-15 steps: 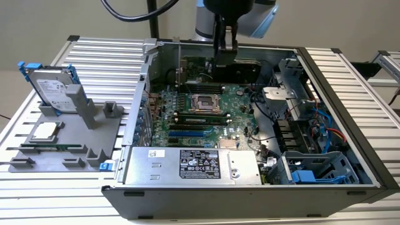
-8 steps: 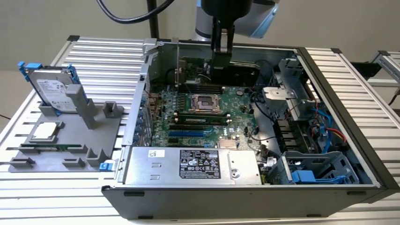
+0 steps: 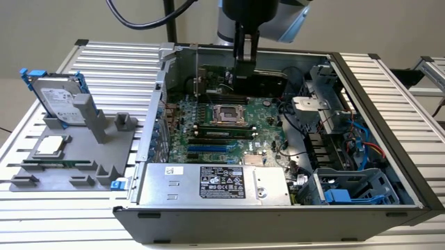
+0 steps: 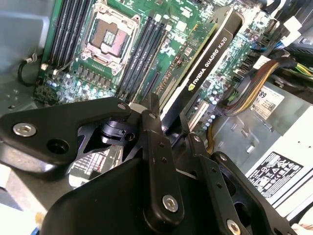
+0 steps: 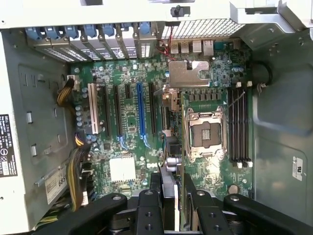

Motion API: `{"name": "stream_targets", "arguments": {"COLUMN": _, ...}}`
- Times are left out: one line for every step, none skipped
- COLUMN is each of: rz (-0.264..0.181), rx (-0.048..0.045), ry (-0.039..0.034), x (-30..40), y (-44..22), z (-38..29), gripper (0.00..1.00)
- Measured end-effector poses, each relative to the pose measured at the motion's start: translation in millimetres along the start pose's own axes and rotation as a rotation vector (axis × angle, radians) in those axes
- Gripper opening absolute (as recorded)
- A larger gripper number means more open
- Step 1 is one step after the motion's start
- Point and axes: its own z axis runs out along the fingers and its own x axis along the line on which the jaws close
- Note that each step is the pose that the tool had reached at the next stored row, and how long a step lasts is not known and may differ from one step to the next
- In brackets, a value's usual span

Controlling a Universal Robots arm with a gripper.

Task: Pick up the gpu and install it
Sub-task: 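Insert the gpu into the slot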

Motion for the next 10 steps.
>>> {"name": "stream_targets", "arguments": {"rz": 0.000, "rx": 0.0000, "ry": 0.0000, "x": -0.1, "y": 0.2, "z": 0.4, "gripper": 0.00}}
{"name": "stream_targets", "arguments": {"rz": -0.001, "rx": 0.0000, "ry": -0.0002, "x": -0.1, "y": 0.5, "z": 1.0, "gripper": 0.00}}
{"name": "stream_targets", "arguments": {"rz": -0.002, "rx": -0.0001, "ry": -0.0001, "x": -0.2, "y": 0.7, "z": 1.5, "gripper": 0.00}}
{"name": "stream_targets", "arguments": {"rz": -0.003, "rx": -0.0002, "ry": -0.0002, "x": -0.3, "y": 1.0, "z": 2.0, "gripper": 0.00}}
{"name": "stream_targets", "arguments": {"rz": -0.004, "rx": -0.0002, "ry": -0.0003, "x": -0.4, "y": 1.2, "z": 2.5, "gripper": 0.00}}
{"name": "stream_targets", "arguments": {"rz": -0.004, "rx": -0.0002, "ry": -0.0004, "x": -0.6, "y": 1.5, "z": 2.9, "gripper": 0.00}}
{"name": "stream_targets", "arguments": {"rz": -0.005, "rx": -0.0002, "ry": -0.0005, "x": -0.7, "y": 1.5, "z": 3.2, "gripper": 0.00}}
{"name": "stream_targets", "arguments": {"rz": -0.005, "rx": -0.0001, "ry": -0.0004, "x": -0.7, "y": 1.7, "z": 3.3, "gripper": 0.00}}
{"name": "stream_targets", "arguments": {"rz": -0.006, "rx": -0.0001, "ry": -0.0002, "x": -0.7, "y": 1.7, "z": 3.3, "gripper": 0.00}}
{"name": "stream_targets", "arguments": {"rz": -0.006, "rx": -0.0001, "ry": -0.0002, "x": -0.7, "y": 1.7, "z": 3.3, "gripper": 0.00}}
